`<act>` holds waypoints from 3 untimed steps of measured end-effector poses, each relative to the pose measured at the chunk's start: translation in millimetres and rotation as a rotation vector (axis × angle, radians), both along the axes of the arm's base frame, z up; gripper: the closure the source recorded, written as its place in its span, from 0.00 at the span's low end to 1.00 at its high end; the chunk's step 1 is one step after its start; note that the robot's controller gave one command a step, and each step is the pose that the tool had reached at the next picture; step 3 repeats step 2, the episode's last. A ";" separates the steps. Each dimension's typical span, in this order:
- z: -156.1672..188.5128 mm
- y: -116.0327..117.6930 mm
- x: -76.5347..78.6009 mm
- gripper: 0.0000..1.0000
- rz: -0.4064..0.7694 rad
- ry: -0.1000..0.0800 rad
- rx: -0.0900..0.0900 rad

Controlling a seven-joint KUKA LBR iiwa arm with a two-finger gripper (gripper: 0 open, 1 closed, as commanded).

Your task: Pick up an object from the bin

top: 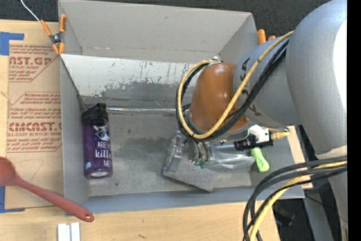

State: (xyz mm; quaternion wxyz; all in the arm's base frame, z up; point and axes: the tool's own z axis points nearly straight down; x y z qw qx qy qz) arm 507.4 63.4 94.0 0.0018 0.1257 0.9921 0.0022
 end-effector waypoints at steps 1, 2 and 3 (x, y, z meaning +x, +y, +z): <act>71.1 -6.3 7.2 1.00 -0.009 -0.002 0.002; 113.6 -11.3 12.6 1.00 -0.021 -0.010 0.002; 113.6 -11.3 12.6 1.00 -0.021 -0.010 0.002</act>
Offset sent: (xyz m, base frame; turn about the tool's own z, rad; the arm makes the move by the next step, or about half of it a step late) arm 0.0186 -0.0243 0.0778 0.0535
